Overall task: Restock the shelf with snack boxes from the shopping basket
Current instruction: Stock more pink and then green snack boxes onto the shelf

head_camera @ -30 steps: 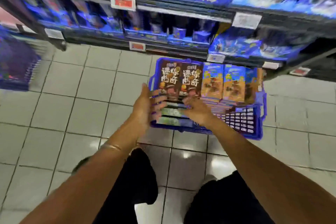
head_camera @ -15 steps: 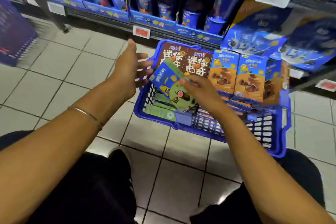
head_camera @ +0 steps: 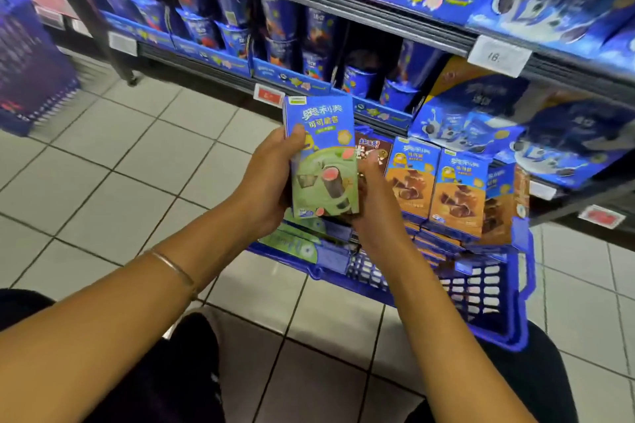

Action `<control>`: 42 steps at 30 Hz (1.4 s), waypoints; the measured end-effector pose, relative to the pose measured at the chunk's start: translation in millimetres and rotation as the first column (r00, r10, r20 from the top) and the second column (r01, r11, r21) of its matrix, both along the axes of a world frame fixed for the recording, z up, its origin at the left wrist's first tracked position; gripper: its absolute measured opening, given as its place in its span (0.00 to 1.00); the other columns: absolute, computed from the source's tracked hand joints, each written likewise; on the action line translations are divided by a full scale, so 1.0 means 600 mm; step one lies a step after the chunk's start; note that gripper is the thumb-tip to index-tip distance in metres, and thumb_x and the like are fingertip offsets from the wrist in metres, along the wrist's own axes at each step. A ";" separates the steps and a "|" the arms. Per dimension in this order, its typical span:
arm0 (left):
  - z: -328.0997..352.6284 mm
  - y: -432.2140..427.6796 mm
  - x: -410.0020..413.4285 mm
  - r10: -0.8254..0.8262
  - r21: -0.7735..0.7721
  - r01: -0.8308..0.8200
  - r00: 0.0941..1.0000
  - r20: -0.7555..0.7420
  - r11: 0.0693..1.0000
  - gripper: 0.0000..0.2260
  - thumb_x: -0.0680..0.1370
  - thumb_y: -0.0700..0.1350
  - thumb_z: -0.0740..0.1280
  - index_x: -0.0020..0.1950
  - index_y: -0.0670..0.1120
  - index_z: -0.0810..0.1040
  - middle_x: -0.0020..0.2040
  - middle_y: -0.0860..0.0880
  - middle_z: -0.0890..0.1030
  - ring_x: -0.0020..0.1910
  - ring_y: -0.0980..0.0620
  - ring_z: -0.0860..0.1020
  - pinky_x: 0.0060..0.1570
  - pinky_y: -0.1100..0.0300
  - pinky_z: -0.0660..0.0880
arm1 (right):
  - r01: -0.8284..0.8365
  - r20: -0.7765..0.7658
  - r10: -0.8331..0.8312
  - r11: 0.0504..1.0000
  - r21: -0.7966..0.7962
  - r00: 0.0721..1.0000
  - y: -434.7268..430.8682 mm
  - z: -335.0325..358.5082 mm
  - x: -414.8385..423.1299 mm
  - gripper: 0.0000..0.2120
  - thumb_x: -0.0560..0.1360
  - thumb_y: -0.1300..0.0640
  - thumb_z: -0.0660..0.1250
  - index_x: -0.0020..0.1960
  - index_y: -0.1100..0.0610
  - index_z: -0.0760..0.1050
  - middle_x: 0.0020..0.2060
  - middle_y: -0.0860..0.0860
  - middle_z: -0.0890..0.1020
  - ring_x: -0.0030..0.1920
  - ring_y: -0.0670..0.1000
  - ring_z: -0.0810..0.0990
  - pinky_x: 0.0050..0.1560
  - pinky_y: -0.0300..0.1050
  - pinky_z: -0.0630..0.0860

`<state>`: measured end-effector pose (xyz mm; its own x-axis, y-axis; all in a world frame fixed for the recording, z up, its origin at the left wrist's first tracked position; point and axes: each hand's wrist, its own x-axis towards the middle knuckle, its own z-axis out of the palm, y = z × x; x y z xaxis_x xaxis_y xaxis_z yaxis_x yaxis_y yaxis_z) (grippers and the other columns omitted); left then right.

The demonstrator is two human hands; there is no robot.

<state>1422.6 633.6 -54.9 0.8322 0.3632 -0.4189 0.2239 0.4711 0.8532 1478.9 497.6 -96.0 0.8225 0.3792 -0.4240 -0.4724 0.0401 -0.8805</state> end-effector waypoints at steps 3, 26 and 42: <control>0.002 0.010 0.004 -0.005 -0.053 0.007 0.999 0.038 0.999 0.18 0.87 0.54 0.59 0.71 0.45 0.77 0.62 0.44 0.86 0.62 0.39 0.84 0.62 0.40 0.80 | -0.002 0.264 0.095 0.943 -0.333 0.960 -0.030 -0.050 -0.016 0.21 0.84 0.41 0.57 0.52 0.55 0.81 0.49 0.57 0.85 0.53 0.58 0.83 0.56 0.58 0.80; 0.029 0.025 -0.001 0.076 -0.185 -0.041 0.980 0.186 0.982 0.28 0.85 0.65 0.53 0.72 0.48 0.79 0.65 0.43 0.84 0.64 0.39 0.83 0.62 0.42 0.81 | 0.273 0.264 -0.255 0.962 -0.031 0.930 -0.073 0.076 0.035 0.24 0.77 0.34 0.59 0.54 0.52 0.82 0.52 0.56 0.86 0.51 0.61 0.86 0.42 0.59 0.84; 0.027 0.007 0.001 -0.009 0.050 0.000 0.985 0.174 0.999 0.33 0.78 0.63 0.65 0.74 0.40 0.75 0.65 0.38 0.83 0.64 0.35 0.82 0.67 0.35 0.76 | 0.158 0.679 0.075 0.948 -0.275 0.730 0.013 0.042 -0.021 0.08 0.79 0.46 0.67 0.44 0.47 0.73 0.36 0.40 0.78 0.36 0.40 0.73 0.39 0.36 0.69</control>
<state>1423.2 638.0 -38.4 0.8925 0.3759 -0.2493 0.0723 0.4263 0.9017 1466.3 505.4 -70.5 0.9425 0.2905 0.1654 0.2462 -0.2684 -0.9313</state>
